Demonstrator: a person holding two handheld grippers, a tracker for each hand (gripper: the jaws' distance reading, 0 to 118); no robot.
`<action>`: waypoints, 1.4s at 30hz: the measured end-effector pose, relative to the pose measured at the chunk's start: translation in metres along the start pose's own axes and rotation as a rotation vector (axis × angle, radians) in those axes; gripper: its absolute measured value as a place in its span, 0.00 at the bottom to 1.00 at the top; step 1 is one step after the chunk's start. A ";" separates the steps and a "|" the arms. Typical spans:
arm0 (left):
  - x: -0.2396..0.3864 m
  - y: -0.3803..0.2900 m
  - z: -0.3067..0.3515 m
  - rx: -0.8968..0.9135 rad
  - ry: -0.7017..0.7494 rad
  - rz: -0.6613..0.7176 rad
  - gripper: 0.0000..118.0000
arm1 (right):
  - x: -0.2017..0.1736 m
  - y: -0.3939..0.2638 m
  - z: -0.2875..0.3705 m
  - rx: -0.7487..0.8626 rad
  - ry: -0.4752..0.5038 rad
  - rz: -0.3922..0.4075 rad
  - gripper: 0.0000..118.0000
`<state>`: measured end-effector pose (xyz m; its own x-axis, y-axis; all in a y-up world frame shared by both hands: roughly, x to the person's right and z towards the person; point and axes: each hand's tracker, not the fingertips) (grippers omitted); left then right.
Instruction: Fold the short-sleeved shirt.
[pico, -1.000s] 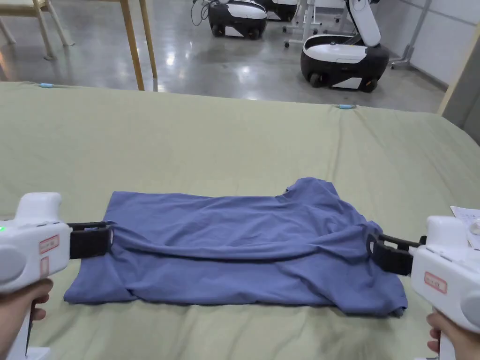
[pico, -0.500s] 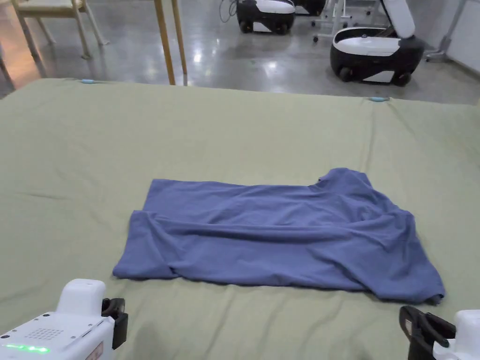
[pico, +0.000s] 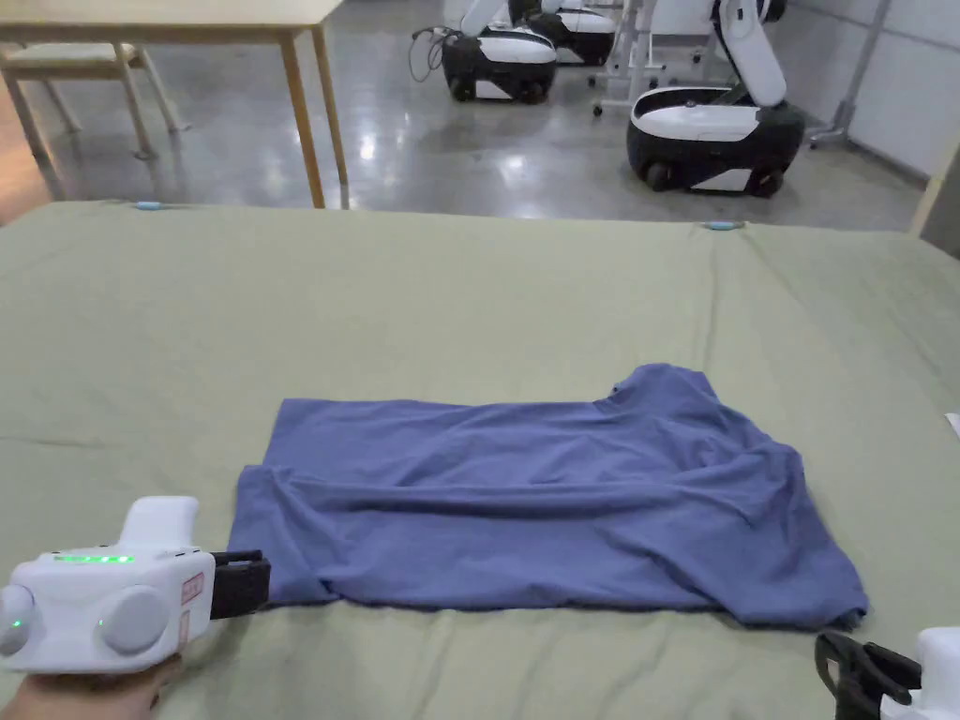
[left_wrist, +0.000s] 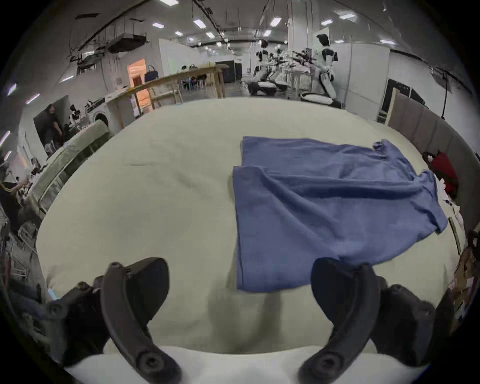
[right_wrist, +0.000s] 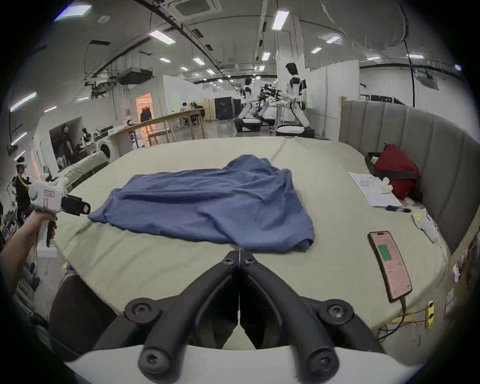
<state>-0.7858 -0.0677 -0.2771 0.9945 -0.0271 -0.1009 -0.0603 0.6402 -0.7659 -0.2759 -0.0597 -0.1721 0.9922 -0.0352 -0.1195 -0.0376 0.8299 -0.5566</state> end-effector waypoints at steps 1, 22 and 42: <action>0.011 0.004 0.001 -0.041 0.005 -0.022 0.86 | 0.005 0.003 -0.004 -0.013 -0.015 0.001 0.00; 0.006 0.005 -0.021 -0.056 -0.029 -0.127 0.04 | 0.094 0.030 -0.139 -0.282 -0.029 -0.127 0.09; -0.026 -0.086 0.062 0.022 -0.131 0.045 0.07 | 0.080 -0.024 -0.023 -0.249 -0.048 -0.156 0.09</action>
<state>-0.8016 -0.0745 -0.1694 0.9936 0.1016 -0.0501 -0.1047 0.6553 -0.7480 -0.1985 -0.0947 -0.1873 0.9926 -0.1203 0.0184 0.0933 0.6544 -0.7504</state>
